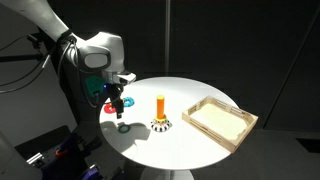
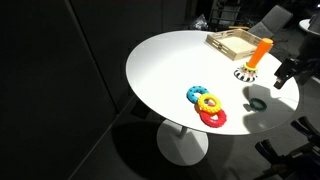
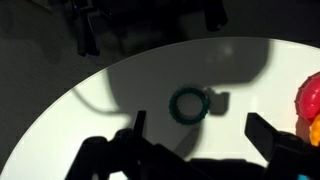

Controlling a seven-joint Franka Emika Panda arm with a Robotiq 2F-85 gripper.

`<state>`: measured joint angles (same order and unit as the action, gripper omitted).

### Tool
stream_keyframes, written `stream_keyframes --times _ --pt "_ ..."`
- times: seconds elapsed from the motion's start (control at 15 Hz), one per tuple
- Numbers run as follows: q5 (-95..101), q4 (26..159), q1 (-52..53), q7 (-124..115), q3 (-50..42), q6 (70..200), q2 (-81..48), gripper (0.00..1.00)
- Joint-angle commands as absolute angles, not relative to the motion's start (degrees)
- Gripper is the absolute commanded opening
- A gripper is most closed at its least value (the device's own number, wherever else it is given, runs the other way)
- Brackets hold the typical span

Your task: Put the dark green ring on the stack

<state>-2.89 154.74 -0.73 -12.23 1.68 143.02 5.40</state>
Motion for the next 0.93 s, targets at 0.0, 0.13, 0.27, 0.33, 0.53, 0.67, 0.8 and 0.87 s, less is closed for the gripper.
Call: stream_keyframes --times 0.0,0.13,0.27,0.33,0.53,0.67,0.8,0.87 --pt "-2.14 153.39 -0.55 -14.04 1.55 147.94 -0.88 1.00" --pt "-1.93 152.86 -0.32 -14.20 1.28 150.40 -3.79 1.00" --pt "-1.33 152.49 -0.06 -14.60 0.91 152.76 -6.39 1.00" --pt "-1.32 152.26 0.12 -14.57 0.78 153.56 -7.48 1.00" --pt "-0.20 151.53 1.06 -15.48 0.02 156.29 -10.66 1.00" --pt "1.12 150.89 2.06 -16.71 -0.89 158.20 -12.65 1.00" --pt "1.64 150.21 3.02 -17.31 -1.62 159.59 -14.33 1.00" --pt "1.60 149.86 3.53 -17.43 -1.95 160.17 -15.16 1.00"
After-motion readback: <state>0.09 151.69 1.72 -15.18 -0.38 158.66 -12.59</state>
